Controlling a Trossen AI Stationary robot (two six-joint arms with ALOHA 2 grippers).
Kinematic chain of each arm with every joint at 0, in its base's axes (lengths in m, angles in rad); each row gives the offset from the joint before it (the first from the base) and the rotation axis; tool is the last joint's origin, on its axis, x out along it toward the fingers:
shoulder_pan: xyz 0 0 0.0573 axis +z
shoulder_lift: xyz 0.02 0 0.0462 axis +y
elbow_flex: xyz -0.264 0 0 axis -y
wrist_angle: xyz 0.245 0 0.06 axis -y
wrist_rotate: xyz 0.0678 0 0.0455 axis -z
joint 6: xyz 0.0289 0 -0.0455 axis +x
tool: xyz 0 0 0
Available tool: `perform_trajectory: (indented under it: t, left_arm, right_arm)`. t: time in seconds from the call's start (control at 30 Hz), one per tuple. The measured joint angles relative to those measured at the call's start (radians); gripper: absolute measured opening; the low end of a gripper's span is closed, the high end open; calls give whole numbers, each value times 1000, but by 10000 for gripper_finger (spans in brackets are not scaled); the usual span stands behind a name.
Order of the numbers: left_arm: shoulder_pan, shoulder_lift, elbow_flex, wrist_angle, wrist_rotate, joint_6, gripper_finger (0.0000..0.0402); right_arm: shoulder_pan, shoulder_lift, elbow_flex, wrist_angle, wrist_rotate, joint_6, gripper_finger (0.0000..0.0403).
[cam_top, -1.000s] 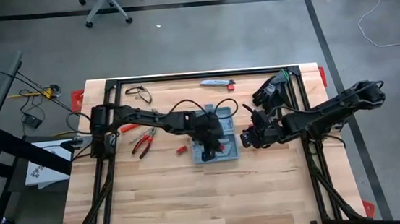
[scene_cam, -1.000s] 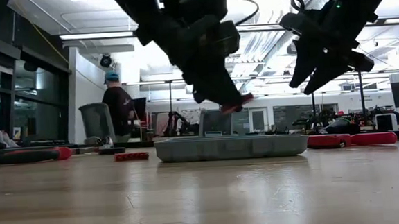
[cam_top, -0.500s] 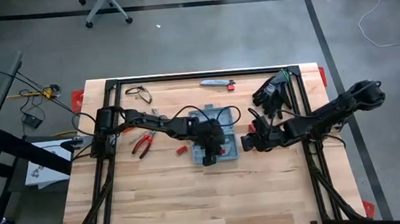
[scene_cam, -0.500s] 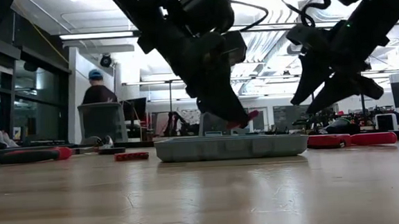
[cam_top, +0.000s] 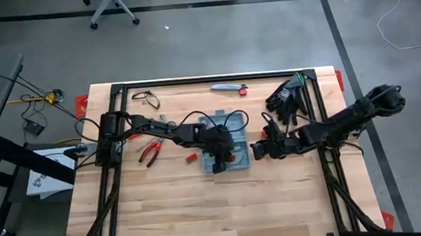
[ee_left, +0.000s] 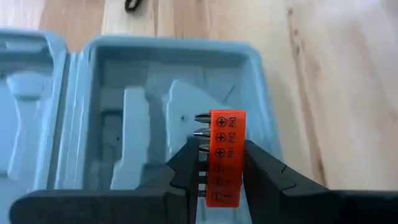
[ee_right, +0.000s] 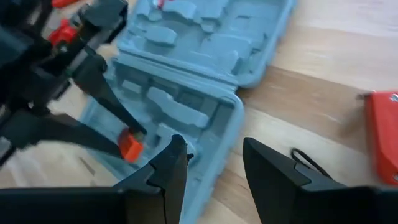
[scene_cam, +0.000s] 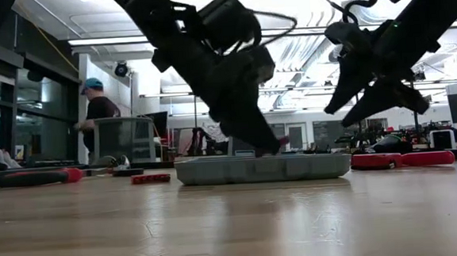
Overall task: Prefit tool cases
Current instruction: Put the left orange terminal block into the gray prefit tool case
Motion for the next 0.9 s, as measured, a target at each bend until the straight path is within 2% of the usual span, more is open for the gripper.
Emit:
perform_trajectory:
  t: [0.2, 0.47, 0.67, 0.77, 0.9]
  left_arm:
    - [1, 0, -2, -40, 6, 23, 78]
    - [11, 0, -2, -111, 4, 54, 78]
    - [27, 0, -2, -124, -3, 56, 78]
    - [33, 0, -2, -125, -2, 63, 78]
    - [32, 0, -2, -136, 3, 82, 78]
  right_arm:
    - [-31, 34, 2, 140, -65, -89, 149]
    - [-52, 225, 80, 219, -202, -165, 149]
    - [-60, 331, 181, 222, -216, -243, 146]
    - [-80, 363, 210, 214, -252, -273, 128]
    - [-108, 380, 218, 206, -285, -303, 85]
